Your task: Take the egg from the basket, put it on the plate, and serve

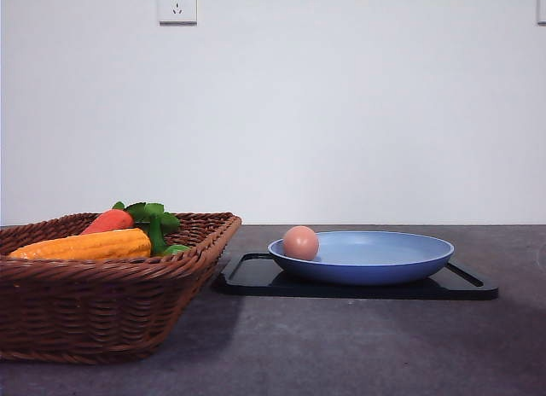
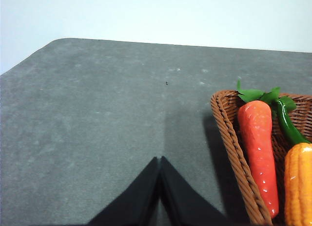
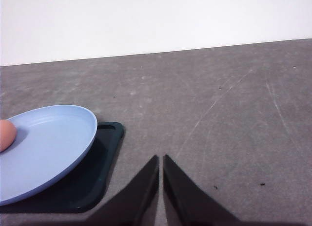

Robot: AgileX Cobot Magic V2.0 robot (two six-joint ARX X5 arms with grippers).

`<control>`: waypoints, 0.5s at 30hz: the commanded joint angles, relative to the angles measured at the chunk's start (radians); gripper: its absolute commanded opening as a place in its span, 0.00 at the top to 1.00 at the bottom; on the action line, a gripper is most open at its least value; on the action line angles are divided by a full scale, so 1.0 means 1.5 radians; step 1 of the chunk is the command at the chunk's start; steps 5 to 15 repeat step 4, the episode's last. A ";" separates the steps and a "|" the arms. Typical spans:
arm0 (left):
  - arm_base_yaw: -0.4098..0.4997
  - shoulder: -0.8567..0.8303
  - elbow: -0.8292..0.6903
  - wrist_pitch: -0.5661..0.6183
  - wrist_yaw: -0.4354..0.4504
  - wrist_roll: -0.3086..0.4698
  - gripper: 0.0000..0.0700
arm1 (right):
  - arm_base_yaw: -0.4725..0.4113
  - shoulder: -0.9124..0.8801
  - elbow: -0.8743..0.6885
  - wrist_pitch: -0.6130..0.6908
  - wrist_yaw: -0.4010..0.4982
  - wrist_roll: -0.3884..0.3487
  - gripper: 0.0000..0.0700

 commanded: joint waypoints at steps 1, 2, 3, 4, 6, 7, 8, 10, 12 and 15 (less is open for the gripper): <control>0.001 -0.001 -0.019 0.011 0.002 -0.001 1.00 | 0.000 0.000 -0.002 0.007 0.001 0.007 1.00; 0.001 -0.001 -0.019 0.011 0.002 -0.001 1.00 | 0.000 0.000 -0.002 0.007 0.001 0.007 1.00; 0.001 -0.001 -0.019 0.011 0.002 -0.001 1.00 | 0.000 0.000 -0.002 0.007 0.001 0.007 1.00; 0.001 -0.001 -0.019 0.011 0.002 -0.001 1.00 | 0.000 0.000 -0.002 0.007 0.001 0.007 1.00; 0.001 -0.001 -0.019 0.011 0.002 -0.001 1.00 | 0.000 0.000 -0.002 0.007 0.001 0.007 1.00; 0.001 -0.001 -0.019 0.011 0.002 -0.001 1.00 | 0.000 0.000 -0.002 0.007 0.001 0.007 1.00; 0.001 -0.001 -0.019 0.011 0.002 -0.001 1.00 | 0.000 0.000 -0.002 0.007 0.001 0.007 1.00; 0.001 -0.001 -0.019 0.011 0.002 -0.001 1.00 | 0.000 0.000 -0.002 0.007 0.001 0.007 1.00; 0.001 -0.001 -0.019 0.011 0.002 -0.001 1.00 | 0.000 0.000 -0.002 0.007 0.001 0.007 1.00; 0.001 -0.001 -0.019 0.011 0.002 -0.001 1.00 | 0.000 0.000 -0.002 0.007 0.001 0.007 1.00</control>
